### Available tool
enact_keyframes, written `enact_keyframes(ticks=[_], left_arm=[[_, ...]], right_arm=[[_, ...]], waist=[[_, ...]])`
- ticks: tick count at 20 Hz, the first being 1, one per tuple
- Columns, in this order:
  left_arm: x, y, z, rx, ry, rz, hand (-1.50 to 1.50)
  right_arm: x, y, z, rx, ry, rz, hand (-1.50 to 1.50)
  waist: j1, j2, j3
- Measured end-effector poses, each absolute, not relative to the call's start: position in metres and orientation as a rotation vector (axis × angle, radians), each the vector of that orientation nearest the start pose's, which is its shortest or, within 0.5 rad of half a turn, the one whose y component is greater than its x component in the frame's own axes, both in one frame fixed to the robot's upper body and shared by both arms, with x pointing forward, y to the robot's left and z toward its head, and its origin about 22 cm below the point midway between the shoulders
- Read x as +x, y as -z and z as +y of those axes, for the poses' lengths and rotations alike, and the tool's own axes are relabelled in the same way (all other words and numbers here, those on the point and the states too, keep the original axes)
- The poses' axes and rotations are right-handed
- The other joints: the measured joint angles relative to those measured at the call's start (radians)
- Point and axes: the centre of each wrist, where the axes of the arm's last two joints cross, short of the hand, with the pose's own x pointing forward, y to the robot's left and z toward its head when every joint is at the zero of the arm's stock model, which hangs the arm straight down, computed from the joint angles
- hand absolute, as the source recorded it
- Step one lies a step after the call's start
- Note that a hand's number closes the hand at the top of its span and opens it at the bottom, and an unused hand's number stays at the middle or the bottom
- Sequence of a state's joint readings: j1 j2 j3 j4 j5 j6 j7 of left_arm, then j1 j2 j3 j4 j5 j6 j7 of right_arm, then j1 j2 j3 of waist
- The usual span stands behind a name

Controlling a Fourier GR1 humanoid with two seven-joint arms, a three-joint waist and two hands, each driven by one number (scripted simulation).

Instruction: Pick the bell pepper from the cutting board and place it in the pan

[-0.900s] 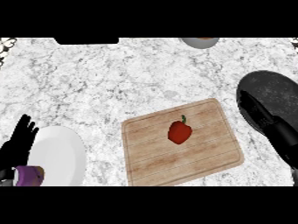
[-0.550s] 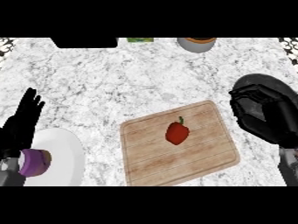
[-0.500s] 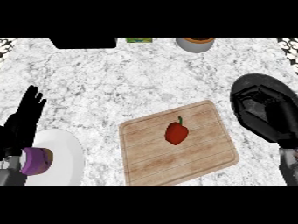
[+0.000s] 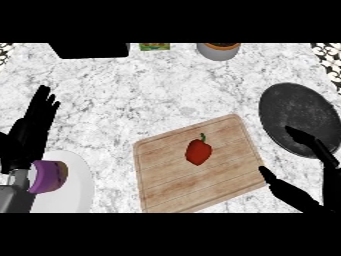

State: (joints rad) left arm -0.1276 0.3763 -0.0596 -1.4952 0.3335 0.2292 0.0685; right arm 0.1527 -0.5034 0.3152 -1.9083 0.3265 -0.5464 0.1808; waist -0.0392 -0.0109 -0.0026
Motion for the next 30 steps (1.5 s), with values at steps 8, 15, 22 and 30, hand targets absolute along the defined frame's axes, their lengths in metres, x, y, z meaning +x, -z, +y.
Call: enact_keyframes(ticks=[8, 15, 22, 30], left_arm=[[0.276, -0.052, 0.277, 0.124, -0.055, -1.537, 0.0], [0.286, -0.061, 0.27, 0.096, -0.041, -1.54, 0.0], [0.287, -0.06, 0.265, 0.096, -0.04, -1.549, 0.0], [0.283, -0.058, 0.268, 0.103, -0.048, -1.543, 0.0]], right_arm=[[0.184, -0.112, -0.234, -0.834, -0.586, -1.558, -1.5], [0.217, -0.134, -0.202, -0.893, -0.827, -1.327, -1.5], [0.247, -0.128, -0.172, -0.783, -1.042, -1.051, -1.5], [0.265, -0.124, -0.132, -0.671, -1.195, -0.958, -1.5]], waist=[[0.036, 0.008, 0.0], [0.06, 0.014, 0.0], [0.065, 0.015, 0.0], [0.055, 0.011, 0.001]])
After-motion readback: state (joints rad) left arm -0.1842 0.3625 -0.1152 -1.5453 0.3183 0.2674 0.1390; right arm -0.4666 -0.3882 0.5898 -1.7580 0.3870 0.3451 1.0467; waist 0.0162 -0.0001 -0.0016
